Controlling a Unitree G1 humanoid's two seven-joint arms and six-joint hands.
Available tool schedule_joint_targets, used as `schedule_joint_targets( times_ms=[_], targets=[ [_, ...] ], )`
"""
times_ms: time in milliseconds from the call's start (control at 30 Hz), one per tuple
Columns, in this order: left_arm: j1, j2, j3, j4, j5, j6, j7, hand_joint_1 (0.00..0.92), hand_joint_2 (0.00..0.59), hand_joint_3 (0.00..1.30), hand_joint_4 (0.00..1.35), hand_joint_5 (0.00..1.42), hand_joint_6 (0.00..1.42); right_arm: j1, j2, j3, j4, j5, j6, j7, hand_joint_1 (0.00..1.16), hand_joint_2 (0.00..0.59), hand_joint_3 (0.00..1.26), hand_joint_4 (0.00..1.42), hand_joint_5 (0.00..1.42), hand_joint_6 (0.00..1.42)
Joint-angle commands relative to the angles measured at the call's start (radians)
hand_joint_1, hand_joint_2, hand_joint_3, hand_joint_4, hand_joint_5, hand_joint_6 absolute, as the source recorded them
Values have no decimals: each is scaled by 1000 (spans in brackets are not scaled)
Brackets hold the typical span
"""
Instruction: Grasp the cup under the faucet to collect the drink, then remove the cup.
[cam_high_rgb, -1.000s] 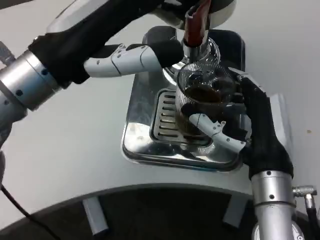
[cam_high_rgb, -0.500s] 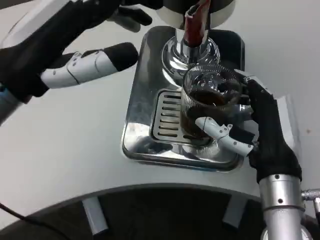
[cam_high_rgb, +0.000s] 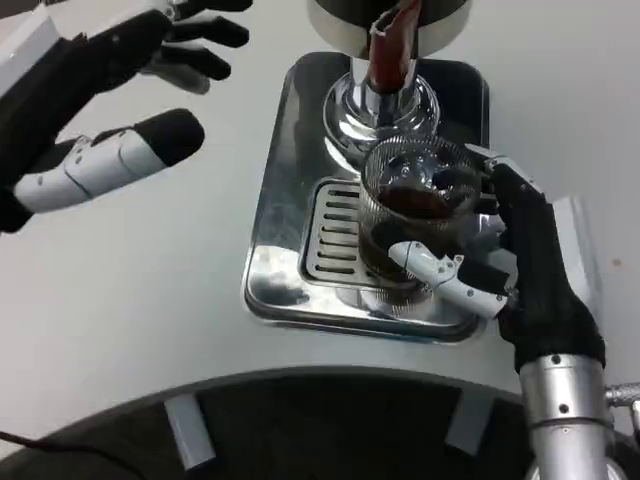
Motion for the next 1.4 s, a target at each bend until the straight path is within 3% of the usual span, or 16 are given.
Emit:
schedule_joint_targets(
  times_ms=[33,333,700,1167,1400],
  targets=[
    [75,22,43,-26,-13,-4,16,0,107,200,245,332,382,26,-9,9,-58,5,-49,9,933,183,639,716,891,944],
    [181,28,79,-27,4,-12,38,0,109,208,246,332,385,75,-45,2,-116,9,-61,44,938,166,668,742,918,988],
    [286,27,72,-10,46,-40,64,0,109,201,242,321,364,121,-74,-7,-160,12,-70,67,940,165,678,753,932,1010],
    [318,38,69,-26,55,-41,67,0,110,200,239,314,355,73,-44,-3,-146,3,-77,39,940,165,692,763,944,1046],
    [341,43,52,-56,94,-38,66,0,110,188,208,269,324,83,-46,-5,-185,-7,-94,44,943,160,715,781,962,1086]
  ],
)
